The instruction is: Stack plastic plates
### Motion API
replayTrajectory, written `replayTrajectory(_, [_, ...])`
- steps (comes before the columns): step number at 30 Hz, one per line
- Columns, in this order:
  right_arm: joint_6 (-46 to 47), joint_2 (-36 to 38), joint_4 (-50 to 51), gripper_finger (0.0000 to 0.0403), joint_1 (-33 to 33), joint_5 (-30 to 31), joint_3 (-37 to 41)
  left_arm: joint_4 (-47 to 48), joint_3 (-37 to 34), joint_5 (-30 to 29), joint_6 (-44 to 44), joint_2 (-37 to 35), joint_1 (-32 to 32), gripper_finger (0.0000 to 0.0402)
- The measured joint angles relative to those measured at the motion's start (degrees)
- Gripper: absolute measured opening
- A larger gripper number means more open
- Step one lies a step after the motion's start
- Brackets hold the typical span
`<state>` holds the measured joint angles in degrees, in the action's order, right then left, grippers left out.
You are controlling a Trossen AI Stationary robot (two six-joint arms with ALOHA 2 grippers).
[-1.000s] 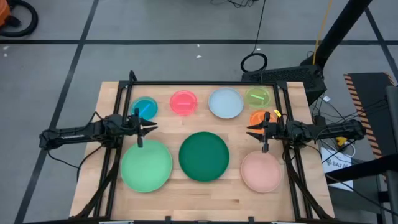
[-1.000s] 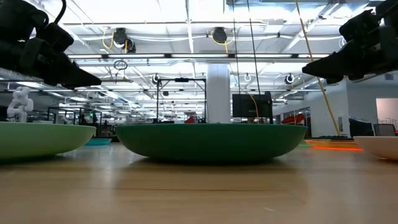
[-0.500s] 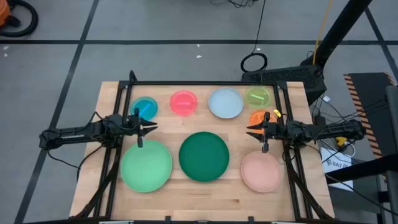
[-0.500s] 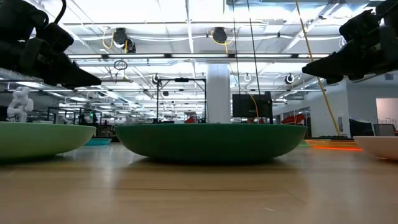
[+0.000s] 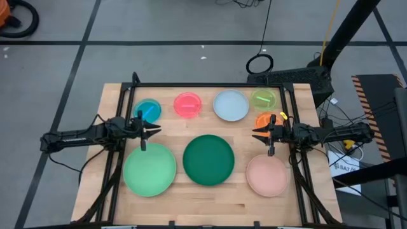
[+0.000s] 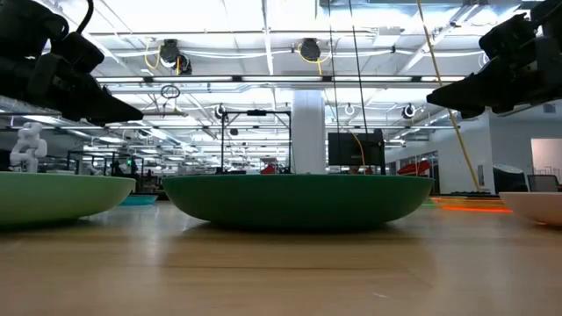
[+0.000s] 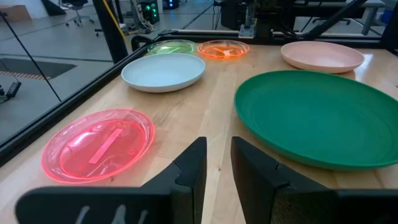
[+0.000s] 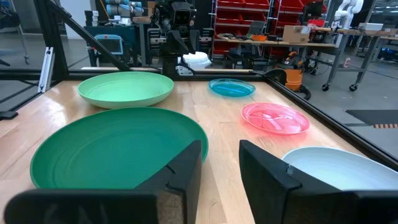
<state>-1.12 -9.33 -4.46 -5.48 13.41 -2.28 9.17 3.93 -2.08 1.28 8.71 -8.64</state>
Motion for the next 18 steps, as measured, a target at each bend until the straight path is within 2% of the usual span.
replayTrajectory(14, [-0.01,0.0,-0.01,0.0102,0.02,0.01,0.01,0.0,-0.01,-0.02,0.48,0.01,0.0,0.0081])
replayTrajectory(18, [-0.01,-0.01,-0.01,0.0102,0.0,0.02,0.02,-0.69,-0.03,-4.66,11.05,0.0,-0.55,0.0081])
